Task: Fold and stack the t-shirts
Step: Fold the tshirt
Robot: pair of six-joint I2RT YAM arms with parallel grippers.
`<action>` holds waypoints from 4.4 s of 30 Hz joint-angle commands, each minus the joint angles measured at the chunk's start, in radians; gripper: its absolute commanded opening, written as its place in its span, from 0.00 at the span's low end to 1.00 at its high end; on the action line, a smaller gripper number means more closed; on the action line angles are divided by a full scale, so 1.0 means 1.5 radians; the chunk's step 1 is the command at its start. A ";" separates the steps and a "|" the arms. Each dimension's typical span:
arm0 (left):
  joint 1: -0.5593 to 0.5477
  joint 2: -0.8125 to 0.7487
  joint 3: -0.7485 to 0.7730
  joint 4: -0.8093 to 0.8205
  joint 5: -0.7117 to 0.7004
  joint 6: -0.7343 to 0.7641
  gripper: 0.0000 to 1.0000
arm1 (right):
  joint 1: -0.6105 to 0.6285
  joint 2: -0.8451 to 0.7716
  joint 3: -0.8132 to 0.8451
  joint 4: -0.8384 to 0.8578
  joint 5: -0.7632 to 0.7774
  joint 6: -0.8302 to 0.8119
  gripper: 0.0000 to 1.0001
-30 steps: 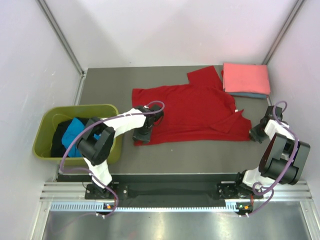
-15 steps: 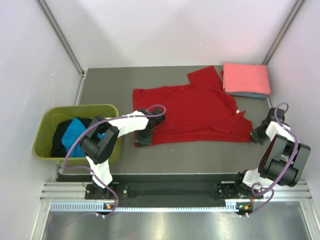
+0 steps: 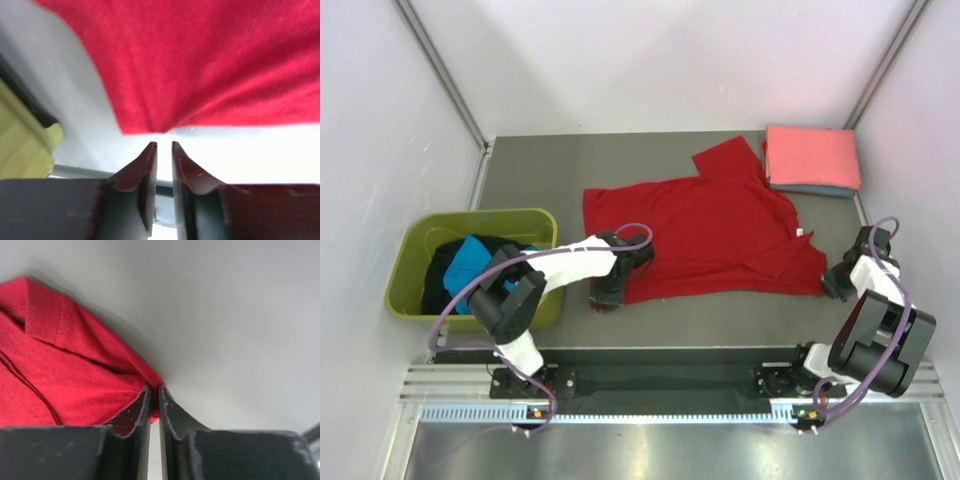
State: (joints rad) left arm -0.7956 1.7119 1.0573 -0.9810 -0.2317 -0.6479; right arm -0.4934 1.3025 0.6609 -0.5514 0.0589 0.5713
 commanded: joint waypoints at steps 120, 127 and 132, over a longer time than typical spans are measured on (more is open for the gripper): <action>0.178 0.276 0.333 -0.107 -0.182 0.089 0.00 | 0.533 0.271 0.396 0.133 0.156 -0.180 0.00; 0.178 0.259 0.308 -0.102 -0.180 0.086 0.00 | 0.564 0.293 0.385 0.181 0.128 -0.240 0.00; 0.178 0.265 0.311 -0.102 -0.177 0.087 0.00 | 0.575 0.303 0.386 0.186 0.109 -0.263 0.01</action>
State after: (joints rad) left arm -0.5373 2.1189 1.5402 -1.0996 -0.4786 -0.5072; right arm 0.3466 1.7462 1.2118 -0.3302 0.2371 0.2245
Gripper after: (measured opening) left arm 0.012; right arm 0.012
